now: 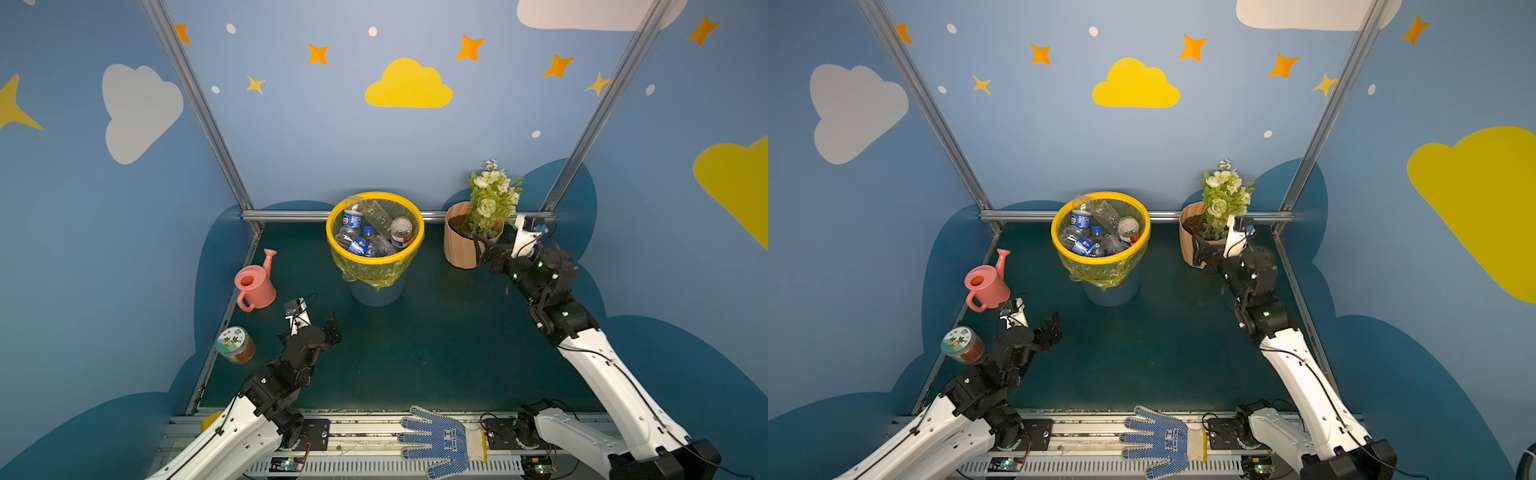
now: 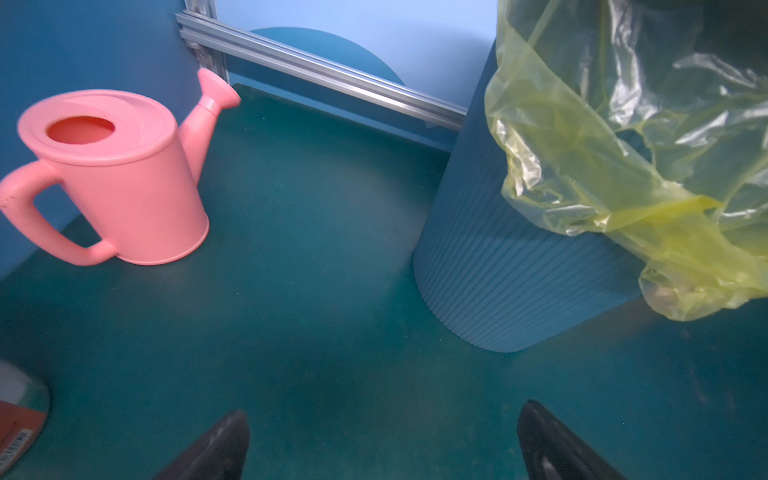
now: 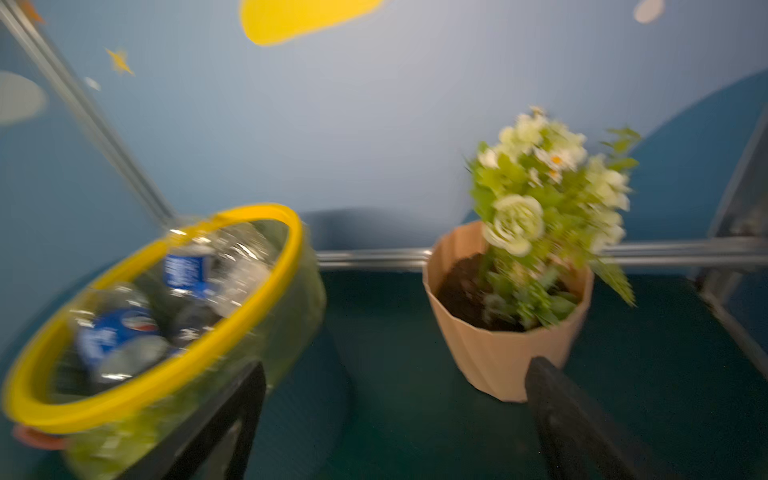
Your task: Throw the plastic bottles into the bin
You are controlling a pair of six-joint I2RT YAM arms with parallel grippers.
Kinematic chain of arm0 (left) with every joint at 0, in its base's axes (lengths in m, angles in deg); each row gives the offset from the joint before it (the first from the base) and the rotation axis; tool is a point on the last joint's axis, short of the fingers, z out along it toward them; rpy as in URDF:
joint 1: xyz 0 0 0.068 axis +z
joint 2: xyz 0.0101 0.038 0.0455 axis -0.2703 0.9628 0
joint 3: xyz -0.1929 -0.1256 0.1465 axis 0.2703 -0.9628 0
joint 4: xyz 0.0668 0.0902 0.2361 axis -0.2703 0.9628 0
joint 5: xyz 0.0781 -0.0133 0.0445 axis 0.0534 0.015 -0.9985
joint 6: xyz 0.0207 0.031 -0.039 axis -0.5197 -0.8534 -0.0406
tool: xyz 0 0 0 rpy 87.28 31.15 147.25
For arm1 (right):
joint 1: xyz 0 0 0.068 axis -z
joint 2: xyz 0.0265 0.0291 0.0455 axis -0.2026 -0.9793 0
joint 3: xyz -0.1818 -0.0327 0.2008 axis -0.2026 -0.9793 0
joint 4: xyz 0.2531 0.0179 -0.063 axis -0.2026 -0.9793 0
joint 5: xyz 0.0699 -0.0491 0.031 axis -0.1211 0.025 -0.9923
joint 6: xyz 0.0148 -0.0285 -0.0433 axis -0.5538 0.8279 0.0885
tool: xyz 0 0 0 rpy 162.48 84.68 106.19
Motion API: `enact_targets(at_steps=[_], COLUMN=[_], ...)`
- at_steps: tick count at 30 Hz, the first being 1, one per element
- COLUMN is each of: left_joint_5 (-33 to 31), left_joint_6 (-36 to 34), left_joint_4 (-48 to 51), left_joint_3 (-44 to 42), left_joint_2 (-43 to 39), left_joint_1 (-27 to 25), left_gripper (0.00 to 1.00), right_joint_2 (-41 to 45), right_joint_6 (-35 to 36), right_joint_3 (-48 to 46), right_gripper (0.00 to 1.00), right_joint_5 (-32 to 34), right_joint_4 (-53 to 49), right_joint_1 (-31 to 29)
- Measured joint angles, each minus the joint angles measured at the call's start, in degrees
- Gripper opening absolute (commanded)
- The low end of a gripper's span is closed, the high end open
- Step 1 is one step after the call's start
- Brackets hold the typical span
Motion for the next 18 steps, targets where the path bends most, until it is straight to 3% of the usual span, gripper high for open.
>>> enact_targets(at_steps=[4, 8, 14, 18], left_joint_5=[-2.71, -6.82, -13.94, -17.16], left_joint_6=[-0.35, -1.11, -2.69, -4.55], left_joint_4=[-0.50, -1.73, -3.21, -5.38], left_joint_3=[-0.07, -1.03, -3.41, -5.07], left_joint_2=[-0.48, -1.62, -3.85, -4.96], left_joint_1=[0.28, 1.25, 3.34, 4.98], left_gripper=[1.00, 1.00, 1.00, 1.00], right_joint_2=[1.29, -1.36, -16.61, -30.03], right_joint_6=[6.12, 9.44, 12.90, 14.23], right_joint_3=[-16.37, -26.25, -30.88, -33.42], right_gripper=[0.96, 0.96, 0.96, 0.97], right_joint_5=[6.88, 8.72, 6.56, 5.70], right_joint_4=[6.69, 15.50, 30.67, 46.31], right_joint_1=[4.00, 8.02, 9.94, 10.12])
